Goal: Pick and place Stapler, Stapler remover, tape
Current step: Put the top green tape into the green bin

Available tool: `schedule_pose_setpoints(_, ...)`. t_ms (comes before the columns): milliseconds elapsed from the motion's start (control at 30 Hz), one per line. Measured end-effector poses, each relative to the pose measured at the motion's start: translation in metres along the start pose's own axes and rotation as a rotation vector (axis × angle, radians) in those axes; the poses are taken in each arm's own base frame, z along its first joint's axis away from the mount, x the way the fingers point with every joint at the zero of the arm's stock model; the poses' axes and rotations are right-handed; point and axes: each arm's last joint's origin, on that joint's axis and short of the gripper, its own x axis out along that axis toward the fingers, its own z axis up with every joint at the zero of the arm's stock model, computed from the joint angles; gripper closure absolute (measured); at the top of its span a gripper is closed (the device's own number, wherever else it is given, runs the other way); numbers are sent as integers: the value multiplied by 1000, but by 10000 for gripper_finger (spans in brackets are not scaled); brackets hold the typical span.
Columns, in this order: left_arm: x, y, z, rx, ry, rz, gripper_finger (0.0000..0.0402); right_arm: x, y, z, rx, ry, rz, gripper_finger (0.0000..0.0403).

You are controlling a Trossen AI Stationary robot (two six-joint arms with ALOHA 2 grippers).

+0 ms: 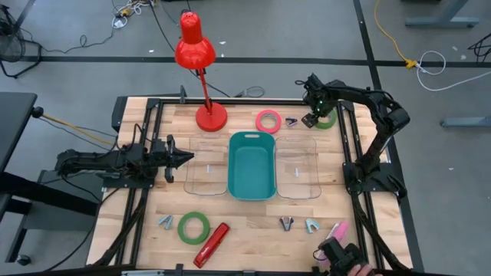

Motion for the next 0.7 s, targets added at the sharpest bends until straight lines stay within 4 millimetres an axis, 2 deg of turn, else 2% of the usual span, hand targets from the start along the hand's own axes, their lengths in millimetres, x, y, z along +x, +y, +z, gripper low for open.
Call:
schedule_pose_setpoints(200, 0, 0, 0, 0, 0, 0, 374, 1, 4, 3, -21, -20, -9, 135)
schedule_pose_setpoints(533, 0, 0, 0, 0, 0, 0, 374, 18, 10, 8, -37, 16, -3, 135)
schedule_pose_setpoints(700, 0, 0, 0, 0, 0, 0, 374, 20, 10, 9, -35, 24, -15, 141)
